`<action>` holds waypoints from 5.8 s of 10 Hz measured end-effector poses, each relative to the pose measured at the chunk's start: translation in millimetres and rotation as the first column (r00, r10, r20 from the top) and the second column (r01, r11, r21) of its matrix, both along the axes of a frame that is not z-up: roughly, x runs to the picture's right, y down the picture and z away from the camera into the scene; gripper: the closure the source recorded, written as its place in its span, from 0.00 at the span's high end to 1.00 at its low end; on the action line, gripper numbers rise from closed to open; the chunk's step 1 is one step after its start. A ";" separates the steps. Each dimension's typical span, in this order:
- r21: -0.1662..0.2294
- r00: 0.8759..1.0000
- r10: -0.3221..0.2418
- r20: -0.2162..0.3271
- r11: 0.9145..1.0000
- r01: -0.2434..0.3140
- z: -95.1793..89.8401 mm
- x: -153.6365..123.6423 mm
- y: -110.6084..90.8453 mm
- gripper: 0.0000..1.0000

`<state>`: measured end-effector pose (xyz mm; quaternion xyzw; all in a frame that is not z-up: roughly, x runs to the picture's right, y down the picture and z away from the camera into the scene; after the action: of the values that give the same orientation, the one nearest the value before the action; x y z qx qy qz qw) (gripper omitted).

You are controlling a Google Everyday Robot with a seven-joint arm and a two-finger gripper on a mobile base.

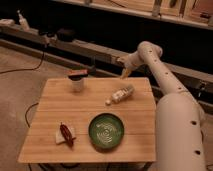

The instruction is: Place the bottle in the ceramic bowl

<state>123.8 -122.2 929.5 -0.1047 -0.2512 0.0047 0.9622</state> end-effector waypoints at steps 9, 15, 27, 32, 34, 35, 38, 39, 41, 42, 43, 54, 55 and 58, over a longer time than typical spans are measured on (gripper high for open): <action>0.000 1.000 0.000 0.000 1.000 0.000 0.0 -0.1 0.0 0.73; -0.107 0.975 -0.202 -0.095 0.975 0.192 -10.2 26.1 32.9 0.73; -0.193 0.941 -0.339 -0.018 0.924 0.329 -6.2 15.1 90.9 0.73; -0.227 0.921 -0.388 0.013 0.896 0.381 -8.8 12.5 113.4 0.73; -0.242 0.918 -0.396 0.018 0.889 0.388 -7.7 14.9 123.7 0.73; -0.248 0.919 -0.393 0.023 0.889 0.386 -5.4 15.2 128.8 0.73; -0.260 0.926 -0.375 0.039 0.891 0.372 10.5 14.8 143.5 0.73; -0.262 0.923 -0.381 0.046 0.888 0.379 18.5 12.7 149.2 0.73; -0.267 0.916 -0.398 0.057 0.878 0.398 35.0 6.2 159.8 0.73; -0.272 0.913 -0.403 0.058 0.874 0.403 42.2 5.4 164.4 0.73; -0.280 0.910 -0.410 0.059 0.869 0.409 47.5 5.1 168.2 0.71; -0.270 0.904 -0.424 0.047 0.866 0.420 56.0 0.4 163.8 0.00; -0.256 0.906 -0.420 0.050 0.872 0.418 50.2 -1.2 159.1 0.00; -0.208 0.920 -0.385 0.074 0.896 0.392 3.9 4.9 138.1 0.00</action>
<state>128.8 15.9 933.4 -0.2581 -0.2378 -0.1615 0.9224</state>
